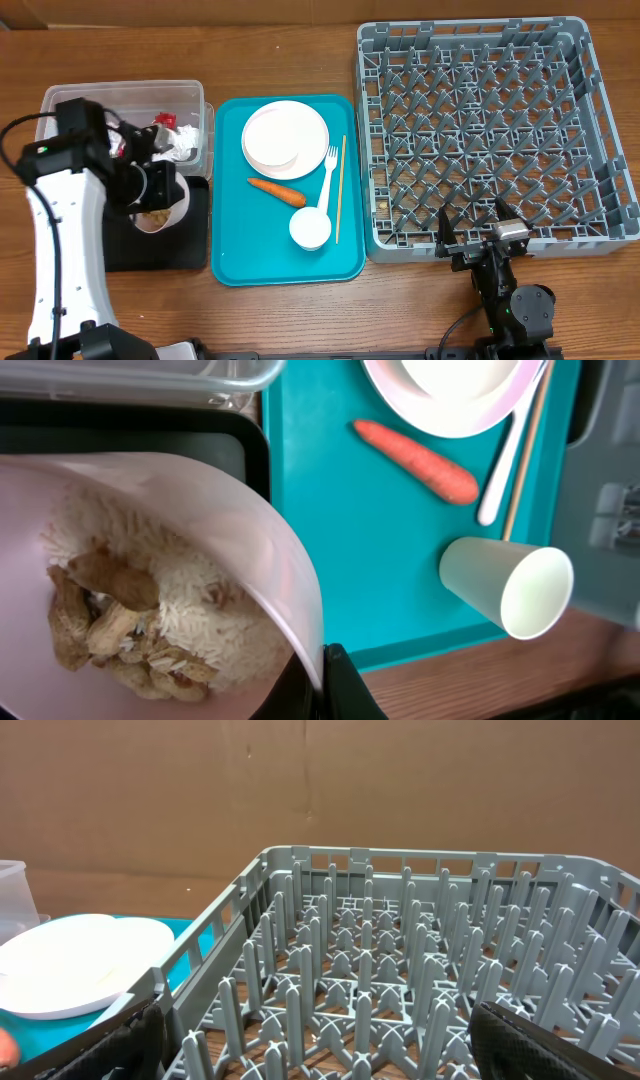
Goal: Sort waste into correct bins and load items into the dishwasher
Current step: 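Carry the bowl left over the black tray, then tilt the bowl with the left gripper to dump food onto black tray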
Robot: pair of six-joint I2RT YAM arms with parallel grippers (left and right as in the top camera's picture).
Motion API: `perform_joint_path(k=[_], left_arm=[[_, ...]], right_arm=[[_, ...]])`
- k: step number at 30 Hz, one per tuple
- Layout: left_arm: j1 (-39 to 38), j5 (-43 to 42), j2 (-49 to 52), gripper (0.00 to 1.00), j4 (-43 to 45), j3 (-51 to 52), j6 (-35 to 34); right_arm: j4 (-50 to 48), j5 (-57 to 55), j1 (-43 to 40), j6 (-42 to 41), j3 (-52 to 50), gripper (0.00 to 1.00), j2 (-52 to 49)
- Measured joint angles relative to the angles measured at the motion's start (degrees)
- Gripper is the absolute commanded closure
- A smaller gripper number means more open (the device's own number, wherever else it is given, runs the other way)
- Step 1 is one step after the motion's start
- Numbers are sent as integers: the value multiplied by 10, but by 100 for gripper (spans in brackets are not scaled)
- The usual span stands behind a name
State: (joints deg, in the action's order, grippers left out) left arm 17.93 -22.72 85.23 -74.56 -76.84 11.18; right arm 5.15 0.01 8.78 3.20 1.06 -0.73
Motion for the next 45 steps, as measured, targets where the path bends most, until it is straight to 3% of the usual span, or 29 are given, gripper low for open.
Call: perform_joint_path(k=[11, 20, 31, 45], left_arm=[[145, -163, 0, 96, -2, 13, 86], [231, -252, -3, 95, 47, 121, 148], [238, -286, -3, 96, 109, 181, 160], [238, -376, -3, 96, 99, 181, 181]], right_arm=[[0, 0, 0, 0, 0, 0, 0], [0, 0, 0, 0, 0, 0, 0], [0, 0, 0, 0, 0, 0, 0], [0, 0, 0, 0, 0, 0, 0]])
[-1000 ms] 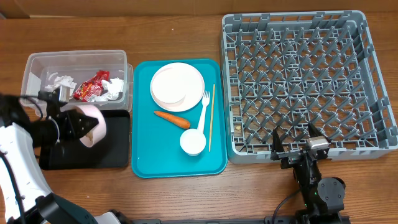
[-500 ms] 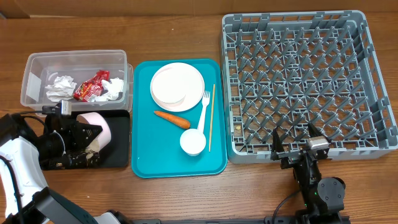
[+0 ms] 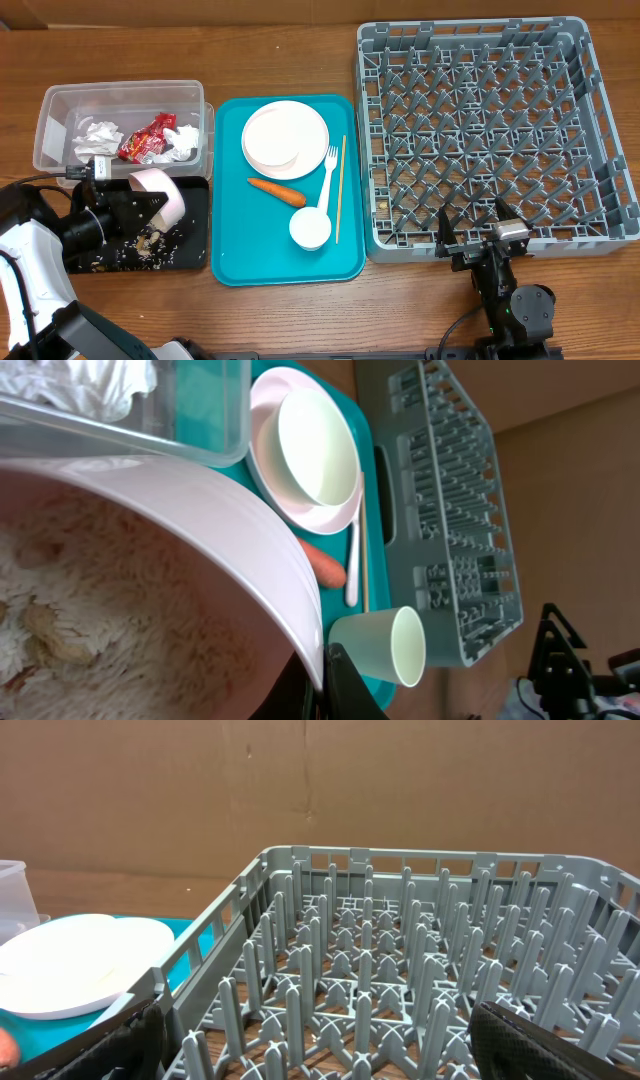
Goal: Sort waste into correct bins and load items into the dishwasher
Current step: 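Tilt the bowl with the left gripper to dump food onto black tray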
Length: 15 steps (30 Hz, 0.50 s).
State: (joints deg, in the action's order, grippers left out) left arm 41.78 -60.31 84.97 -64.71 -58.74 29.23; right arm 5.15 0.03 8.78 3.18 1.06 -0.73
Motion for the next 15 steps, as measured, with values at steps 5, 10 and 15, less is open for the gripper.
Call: perform_joint_path(k=[5, 10, 15], left_arm=[[0, -31, 0, 95, 0, 0, 4], [0, -56, 0, 96, -2, 0, 8], [0, -76, 0, 96, -5, 0, 8]], right_arm=[[0, 0, 0, 0, 0, 0, 0], [0, 0, 0, 0, 0, 0, 0], [0, 0, 0, 0, 0, 0, 0]])
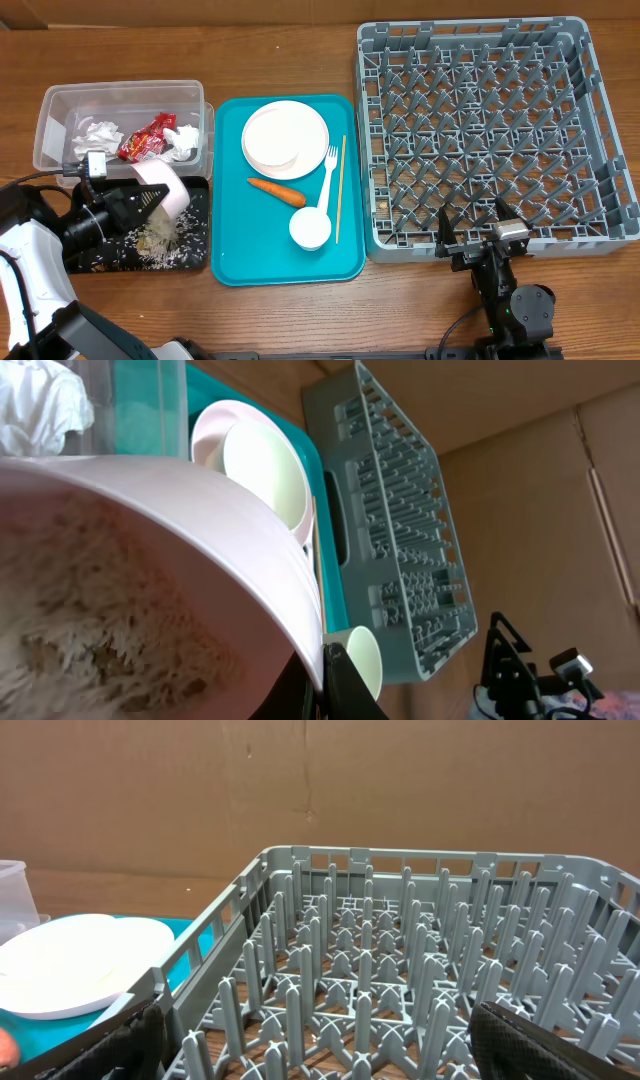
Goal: Sort waste into correct bins and load items into the dishwasher
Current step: 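Tilt the bowl with the left gripper to dump food onto black tray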
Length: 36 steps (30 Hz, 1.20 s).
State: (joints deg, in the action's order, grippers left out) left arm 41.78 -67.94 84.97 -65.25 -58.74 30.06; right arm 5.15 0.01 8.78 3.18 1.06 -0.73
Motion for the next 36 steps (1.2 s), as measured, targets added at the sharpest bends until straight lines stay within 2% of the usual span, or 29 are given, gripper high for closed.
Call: perform_joint_path(k=[14, 26, 36], left_arm=[[7, -19, 0, 96, -25, 0, -1], [150, -28, 0, 96, -52, 0, 2], [161, -33, 0, 96, -61, 0, 46]], right_arm=[[0, 0, 0, 0, 0, 0, 0], [0, 0, 0, 0, 0, 0, 0], [0, 0, 0, 0, 0, 0, 0]])
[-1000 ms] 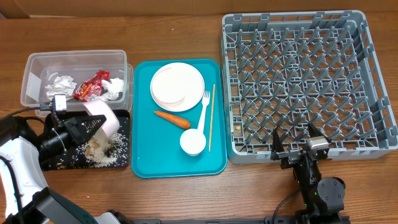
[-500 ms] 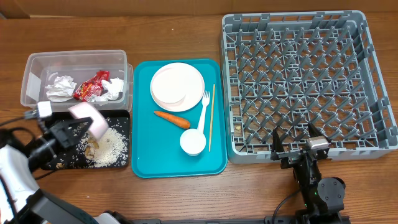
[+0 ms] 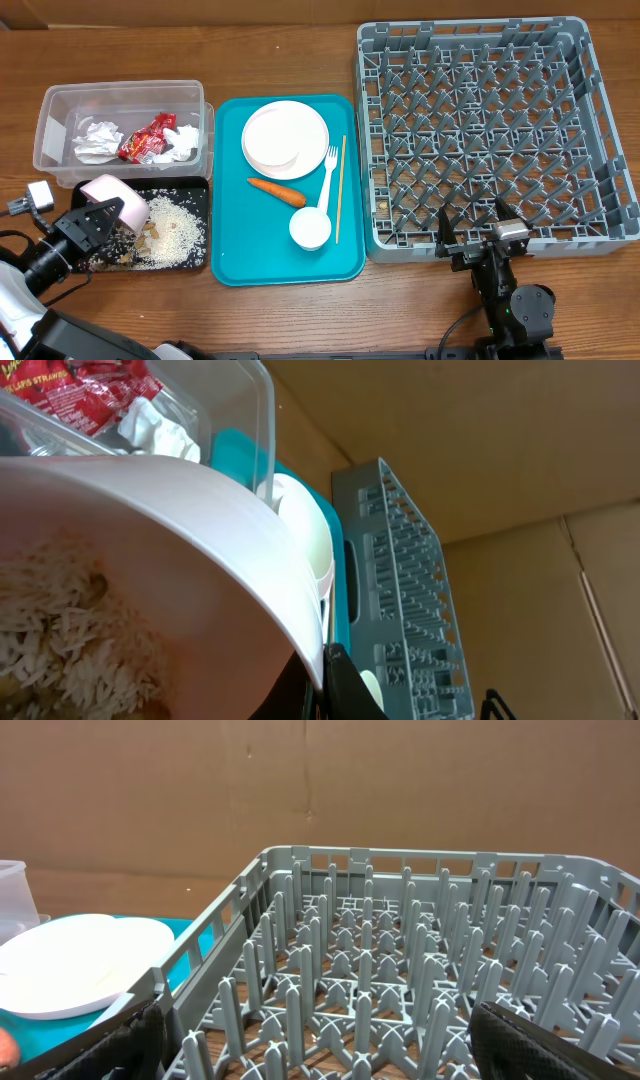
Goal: Sort waste into correct bins and load items into the dishwasher
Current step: 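Tilt the bowl with the left gripper to dump food onto black tray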
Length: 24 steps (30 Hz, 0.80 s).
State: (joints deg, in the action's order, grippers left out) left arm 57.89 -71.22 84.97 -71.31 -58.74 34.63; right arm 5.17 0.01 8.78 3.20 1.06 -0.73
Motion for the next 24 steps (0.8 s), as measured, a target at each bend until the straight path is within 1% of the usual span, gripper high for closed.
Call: perform_joint_path(k=[18, 24], left_arm=[[-27, -19, 0, 96, -29, 13, 55], [-27, -21, 0, 96, -18, 13, 63]], right_arm=[[0, 0, 0, 0, 0, 0, 0], [0, 0, 0, 0, 0, 0, 0]])
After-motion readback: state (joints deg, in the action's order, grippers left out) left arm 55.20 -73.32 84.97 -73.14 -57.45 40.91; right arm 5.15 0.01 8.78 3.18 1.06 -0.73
